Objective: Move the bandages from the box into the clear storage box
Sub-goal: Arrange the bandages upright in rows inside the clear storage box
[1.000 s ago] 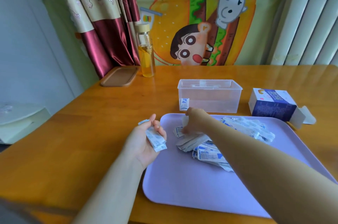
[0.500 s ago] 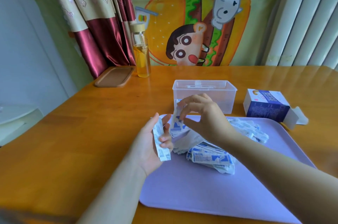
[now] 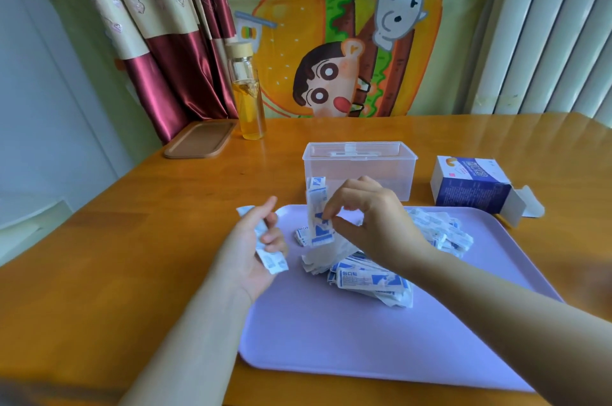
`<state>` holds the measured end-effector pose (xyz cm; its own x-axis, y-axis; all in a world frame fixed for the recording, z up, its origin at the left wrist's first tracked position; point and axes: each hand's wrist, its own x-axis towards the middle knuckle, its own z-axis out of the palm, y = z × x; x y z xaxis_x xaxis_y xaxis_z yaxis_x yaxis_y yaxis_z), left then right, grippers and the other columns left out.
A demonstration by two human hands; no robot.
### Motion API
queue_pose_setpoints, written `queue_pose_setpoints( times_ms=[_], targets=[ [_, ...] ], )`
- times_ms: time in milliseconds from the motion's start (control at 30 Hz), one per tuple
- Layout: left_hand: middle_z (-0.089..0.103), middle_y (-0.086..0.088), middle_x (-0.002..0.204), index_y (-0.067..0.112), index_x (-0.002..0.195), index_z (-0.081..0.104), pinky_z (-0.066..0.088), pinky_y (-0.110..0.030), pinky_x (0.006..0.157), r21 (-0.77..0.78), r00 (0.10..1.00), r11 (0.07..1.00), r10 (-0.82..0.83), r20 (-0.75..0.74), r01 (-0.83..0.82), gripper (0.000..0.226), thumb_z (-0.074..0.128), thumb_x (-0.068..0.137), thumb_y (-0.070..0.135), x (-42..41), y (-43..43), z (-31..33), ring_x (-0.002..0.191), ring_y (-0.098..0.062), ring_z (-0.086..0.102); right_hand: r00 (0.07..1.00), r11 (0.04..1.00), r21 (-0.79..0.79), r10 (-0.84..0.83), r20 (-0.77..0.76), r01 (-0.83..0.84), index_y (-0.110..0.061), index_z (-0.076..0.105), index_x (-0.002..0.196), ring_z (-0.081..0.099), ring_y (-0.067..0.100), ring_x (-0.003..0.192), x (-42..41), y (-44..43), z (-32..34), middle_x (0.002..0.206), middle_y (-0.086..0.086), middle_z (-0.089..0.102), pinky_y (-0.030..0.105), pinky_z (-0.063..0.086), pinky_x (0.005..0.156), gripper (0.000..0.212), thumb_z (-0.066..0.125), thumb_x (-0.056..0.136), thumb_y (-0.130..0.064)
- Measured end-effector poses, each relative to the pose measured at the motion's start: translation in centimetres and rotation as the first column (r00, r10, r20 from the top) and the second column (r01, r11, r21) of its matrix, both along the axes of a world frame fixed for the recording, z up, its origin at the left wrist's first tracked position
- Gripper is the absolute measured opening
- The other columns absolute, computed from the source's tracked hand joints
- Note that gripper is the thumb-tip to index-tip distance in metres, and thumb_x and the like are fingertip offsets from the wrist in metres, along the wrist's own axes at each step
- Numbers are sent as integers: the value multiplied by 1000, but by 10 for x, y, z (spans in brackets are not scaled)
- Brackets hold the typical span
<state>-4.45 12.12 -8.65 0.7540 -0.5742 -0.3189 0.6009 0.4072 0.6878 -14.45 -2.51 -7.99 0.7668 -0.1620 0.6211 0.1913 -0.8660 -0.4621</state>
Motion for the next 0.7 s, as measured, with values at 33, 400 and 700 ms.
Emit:
queue_pose_setpoints(
  times_ms=[33,400,700],
  targets=[
    [42,5,67,17,91,50,23,-11,34,6,999,999,50,2,-50,9,59,88,16,5,4,1,36,-3,29,998,999,-2,32,-45,-33,-22,71,79,46,4,78,0,3,1,79,-13,61,18,41,69,18,68,77,-4],
    [44,3,66,15,98,50,25,-12,35,48,997,996,74,-30,-72,11,57,90,16,5,17,-7,37,-4,29,662,976,-190,-75,-745,-104,-31,61,118,55,13,110,14,-18,-5,120,-11,60,30,47,93,44,58,77,-14],
    [44,4,67,15,95,52,24,-13,36,56,999,997,47,-27,-45,9,58,89,15,2,14,-6,37,-4,29,692,985,-158,-66,-719,-70,-23,72,101,56,5,81,11,-24,0,91,-11,65,15,41,68,18,67,83,-24]
  ],
)
